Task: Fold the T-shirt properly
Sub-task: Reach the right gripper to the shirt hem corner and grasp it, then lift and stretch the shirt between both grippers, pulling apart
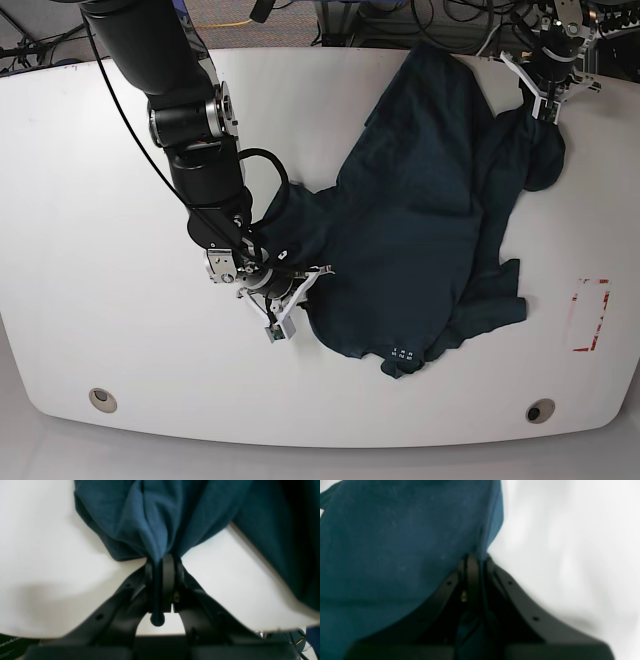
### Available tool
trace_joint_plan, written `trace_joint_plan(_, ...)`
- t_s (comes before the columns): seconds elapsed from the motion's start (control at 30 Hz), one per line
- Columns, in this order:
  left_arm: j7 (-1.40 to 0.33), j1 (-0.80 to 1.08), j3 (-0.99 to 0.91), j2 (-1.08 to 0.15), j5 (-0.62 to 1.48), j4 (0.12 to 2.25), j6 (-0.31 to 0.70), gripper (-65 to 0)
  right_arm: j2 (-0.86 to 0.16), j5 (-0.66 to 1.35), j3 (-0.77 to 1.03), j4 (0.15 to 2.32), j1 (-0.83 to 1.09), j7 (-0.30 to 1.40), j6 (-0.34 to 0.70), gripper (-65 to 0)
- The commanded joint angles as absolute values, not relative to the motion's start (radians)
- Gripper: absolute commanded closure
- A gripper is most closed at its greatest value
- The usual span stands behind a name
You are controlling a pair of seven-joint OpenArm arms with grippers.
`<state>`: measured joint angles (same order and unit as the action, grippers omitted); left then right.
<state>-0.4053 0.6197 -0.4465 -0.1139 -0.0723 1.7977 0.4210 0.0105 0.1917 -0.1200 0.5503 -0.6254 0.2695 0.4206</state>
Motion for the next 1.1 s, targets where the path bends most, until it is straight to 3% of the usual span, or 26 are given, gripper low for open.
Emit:
trace_joint_plan(0.0, -0.449, 0.599, -0.466, -0.122, -0.070, 1.811, 0.420, 0.0, -0.025, 0.213, -0.120, 0.664, -0.630, 0.288, 0.427, 0.0)
trace_joint_plan(0.2, -0.584, 0.536, -0.493, -0.120, -0.067, 1.885, 0.432, 0.0, -0.084, 0.216, -0.117, 0.993, -0.515, 0.446, 0.427, 0.0)
trace_joint_plan(0.37, -0.656, 0.479, -0.506, -0.120, -0.073, 1.971, 0.524, 0.0, -0.136, 0.216, -0.107, 1.280, -0.421, 0.579, 0.426, 0.0)
trace_joint_plan(0.5, -0.766, 0.392, -0.535, -0.122, -0.073, 2.002, 0.575, 0.0, -0.150, 0.208, 0.001, 1.455, -0.378, 0.680, 0.426, 0.0)
trace_joint_plan(0.73, -0.937, 0.189, -0.579, -0.154, -0.076, 2.000, 0.664, 0.0, -0.216, 0.214, 0.082, 1.517, -0.410, 0.739, 0.435, 0.0)
trace_joint_plan(1.07, -1.148, -0.105, -0.507, -0.240, -0.076, 1.997, 0.698, 0.0, -0.292, 0.209, 0.088, 1.518, -0.481, 0.740, 0.433, 0.0)
